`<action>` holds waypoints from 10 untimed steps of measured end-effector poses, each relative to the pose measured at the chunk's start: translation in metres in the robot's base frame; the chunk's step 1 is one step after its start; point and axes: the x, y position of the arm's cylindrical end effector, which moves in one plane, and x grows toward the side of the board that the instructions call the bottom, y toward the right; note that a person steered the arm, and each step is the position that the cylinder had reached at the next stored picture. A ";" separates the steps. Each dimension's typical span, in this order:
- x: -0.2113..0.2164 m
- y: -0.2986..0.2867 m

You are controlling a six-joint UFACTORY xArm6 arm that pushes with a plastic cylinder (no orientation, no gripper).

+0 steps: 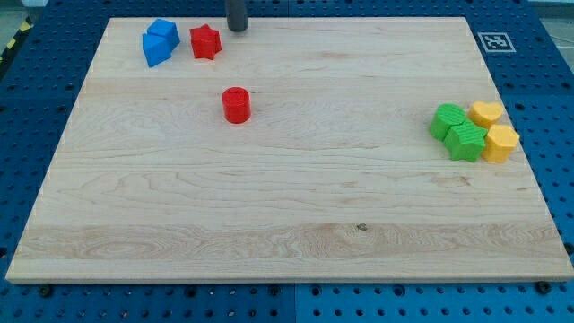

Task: Move red star downwards

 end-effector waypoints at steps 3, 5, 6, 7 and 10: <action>-0.001 -0.019; 0.014 -0.034; 0.013 -0.036; 0.012 -0.036; 0.009 -0.050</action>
